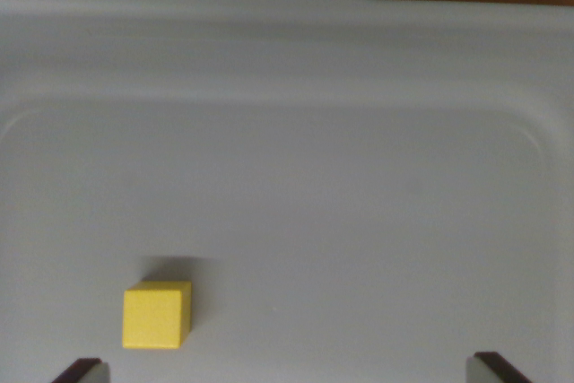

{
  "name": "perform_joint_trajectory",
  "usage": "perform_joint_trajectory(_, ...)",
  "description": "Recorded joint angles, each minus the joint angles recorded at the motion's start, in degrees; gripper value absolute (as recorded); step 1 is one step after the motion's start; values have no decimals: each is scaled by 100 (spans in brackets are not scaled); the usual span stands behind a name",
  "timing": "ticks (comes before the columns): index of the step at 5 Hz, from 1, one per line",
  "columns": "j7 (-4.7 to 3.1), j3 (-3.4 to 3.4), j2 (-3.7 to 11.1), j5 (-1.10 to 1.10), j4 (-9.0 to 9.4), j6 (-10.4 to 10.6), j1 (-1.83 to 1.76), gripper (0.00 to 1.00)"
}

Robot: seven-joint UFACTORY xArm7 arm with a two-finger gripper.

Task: Pick yellow cube

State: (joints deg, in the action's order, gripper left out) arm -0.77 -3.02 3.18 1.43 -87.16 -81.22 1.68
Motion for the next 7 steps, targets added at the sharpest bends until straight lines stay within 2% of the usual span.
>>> perform_joint_trajectory(1,0,0,0,0,0,0,0,0)
perform_joint_trajectory(2,49,-23,89,3,159,210,-31,0)
perform_joint_trajectory(3,49,-23,89,3,159,210,-31,0)
perform_joint_trajectory(4,102,-48,185,7,332,439,-64,0)
perform_joint_trajectory(5,102,-48,185,7,332,439,-64,0)
perform_joint_trajectory(6,158,-75,287,11,515,680,-99,0)
perform_joint_trajectory(7,158,-75,287,11,515,680,-99,0)
